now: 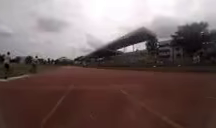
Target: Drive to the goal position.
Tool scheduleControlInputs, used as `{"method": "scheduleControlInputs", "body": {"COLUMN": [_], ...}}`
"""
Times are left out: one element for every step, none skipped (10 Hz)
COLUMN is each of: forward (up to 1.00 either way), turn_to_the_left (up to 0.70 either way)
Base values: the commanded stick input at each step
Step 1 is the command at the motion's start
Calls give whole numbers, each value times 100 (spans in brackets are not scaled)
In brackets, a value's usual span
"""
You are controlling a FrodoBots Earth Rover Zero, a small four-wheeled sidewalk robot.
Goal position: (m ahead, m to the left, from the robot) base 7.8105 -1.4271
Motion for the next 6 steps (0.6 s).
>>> {"method": "scheduleControlInputs", "body": {"forward": [70,70,70,70,70,70], "turn_to_the_left": [0,0,0,0,0,0]}}
